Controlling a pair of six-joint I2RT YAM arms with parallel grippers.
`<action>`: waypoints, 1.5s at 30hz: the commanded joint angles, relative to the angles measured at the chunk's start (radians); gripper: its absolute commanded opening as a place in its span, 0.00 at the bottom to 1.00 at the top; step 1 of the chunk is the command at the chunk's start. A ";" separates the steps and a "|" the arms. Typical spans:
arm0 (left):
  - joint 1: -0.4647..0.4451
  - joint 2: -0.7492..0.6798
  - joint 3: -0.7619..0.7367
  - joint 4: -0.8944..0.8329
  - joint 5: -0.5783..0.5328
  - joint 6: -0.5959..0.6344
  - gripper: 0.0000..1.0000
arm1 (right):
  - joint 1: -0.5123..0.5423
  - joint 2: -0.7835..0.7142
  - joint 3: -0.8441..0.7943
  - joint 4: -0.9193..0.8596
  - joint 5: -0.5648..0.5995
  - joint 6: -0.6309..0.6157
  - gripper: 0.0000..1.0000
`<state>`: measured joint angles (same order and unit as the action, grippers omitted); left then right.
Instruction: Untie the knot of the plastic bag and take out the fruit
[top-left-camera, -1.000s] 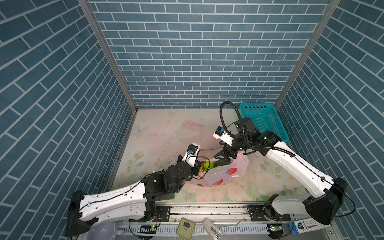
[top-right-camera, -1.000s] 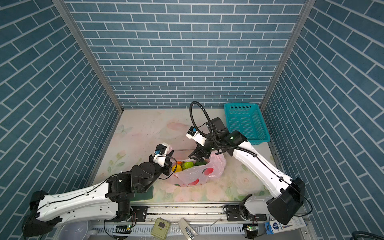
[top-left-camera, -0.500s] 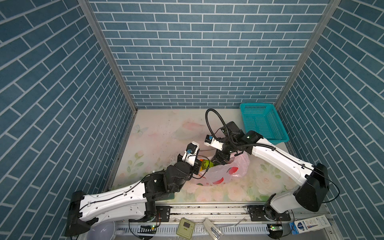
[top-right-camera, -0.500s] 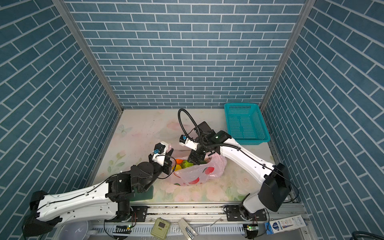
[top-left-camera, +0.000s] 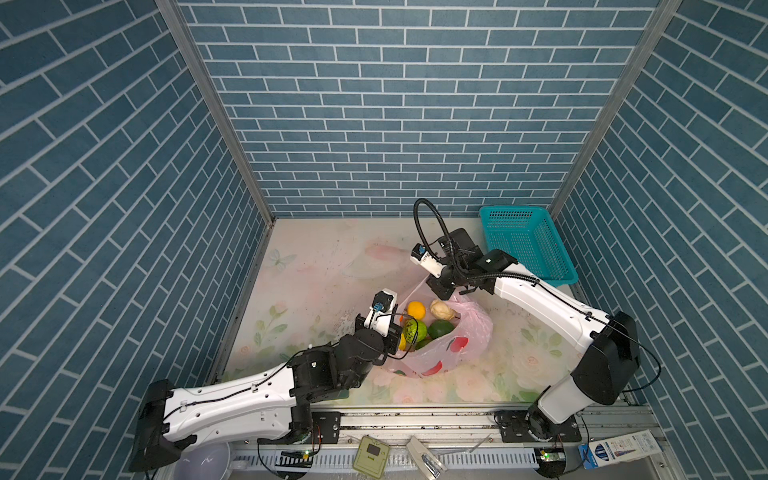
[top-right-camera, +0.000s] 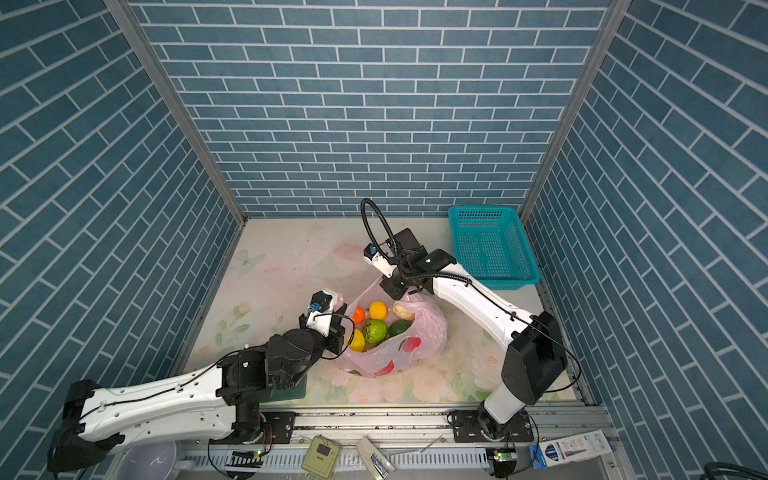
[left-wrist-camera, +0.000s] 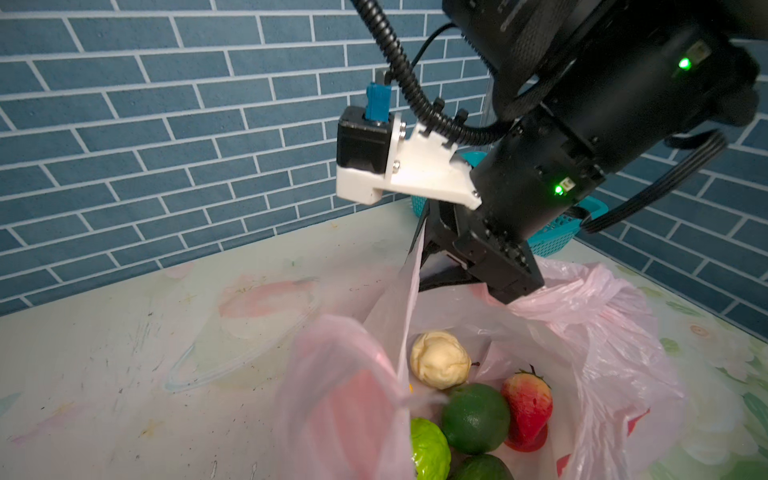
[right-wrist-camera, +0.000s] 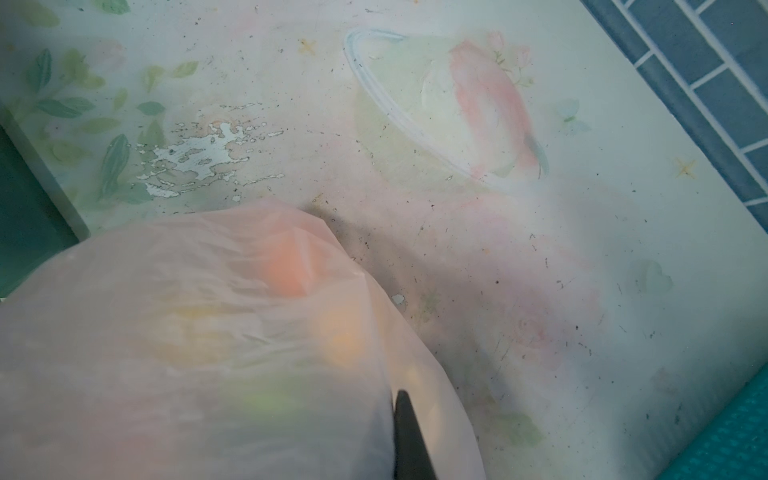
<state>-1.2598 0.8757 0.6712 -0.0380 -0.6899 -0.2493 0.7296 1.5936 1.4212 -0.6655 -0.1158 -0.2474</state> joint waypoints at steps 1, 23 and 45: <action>-0.009 -0.030 -0.009 -0.090 -0.045 -0.032 0.13 | -0.050 -0.015 0.054 0.007 0.101 0.066 0.00; -0.008 -0.292 0.051 -0.211 -0.060 0.092 1.00 | -0.059 0.009 0.078 0.009 0.099 0.075 0.00; 0.120 -0.232 0.214 -0.271 0.137 0.077 1.00 | -0.124 0.043 0.099 0.059 0.036 0.074 0.00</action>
<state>-1.2133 0.6571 0.8806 -0.2802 -0.5499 -0.1333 0.6022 1.6402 1.4963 -0.6380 -0.0235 -0.1703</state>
